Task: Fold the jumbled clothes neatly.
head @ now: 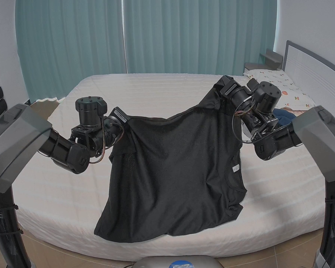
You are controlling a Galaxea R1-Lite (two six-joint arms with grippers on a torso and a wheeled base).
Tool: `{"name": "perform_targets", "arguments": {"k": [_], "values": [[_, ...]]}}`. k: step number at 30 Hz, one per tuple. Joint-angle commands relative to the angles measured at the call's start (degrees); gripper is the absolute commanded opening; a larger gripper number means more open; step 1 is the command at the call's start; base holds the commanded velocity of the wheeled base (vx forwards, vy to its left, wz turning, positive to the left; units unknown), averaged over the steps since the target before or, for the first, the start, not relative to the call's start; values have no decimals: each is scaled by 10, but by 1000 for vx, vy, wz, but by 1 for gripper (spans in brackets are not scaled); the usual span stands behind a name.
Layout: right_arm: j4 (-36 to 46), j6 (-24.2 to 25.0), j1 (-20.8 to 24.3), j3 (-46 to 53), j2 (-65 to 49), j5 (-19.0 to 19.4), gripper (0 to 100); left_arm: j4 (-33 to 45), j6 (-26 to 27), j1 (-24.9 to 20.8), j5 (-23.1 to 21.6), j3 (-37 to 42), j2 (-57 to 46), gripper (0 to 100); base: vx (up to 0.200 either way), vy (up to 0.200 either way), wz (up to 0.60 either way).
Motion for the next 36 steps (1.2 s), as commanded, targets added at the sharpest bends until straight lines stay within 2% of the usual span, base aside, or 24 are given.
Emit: {"name": "perform_targets", "arguments": {"k": [1, 3, 13, 14, 16, 17, 23, 31, 36], "values": [[5, -6, 3, -67, 107, -14, 0, -10, -9, 1, 2, -11, 73, 0, 200, 0, 0], [5, -11, 5, -69, 124, -14, 0, -11, -14, 1, 3, -16, 87, 0, 200, 0, 0], [6, -15, -4, -75, 186, -13, 0, -46, -30, 1, 2, -18, 138, 0, 0, 0, 0], [7, -15, -4, -79, 189, -13, 100, -45, -32, 1, 1, -18, 139, 0, 0, 0, 0], [10, -15, -4, -94, 204, -13, 100, -45, -32, 1, 1, -22, 144, 0, 0, 0, 0], [13, -15, -4, -98, 209, -13, 100, -45, -32, 1, 1, -25, 148, 100, 0, 0, 0], [23, -14, -14, -96, 234, -14, 100, -45, -30, 8, 18, -43, 185, 100, 0, 0, 0], [67, 1, -67, -69, 230, -12, 100, 0, -30, 50, 92, -122, 238, 100, 0, 0, 0], [69, 20, -91, -76, 239, -20, 100, 25, -30, 73, 99, -151, 255, 100, 0, 0, 0]]}}
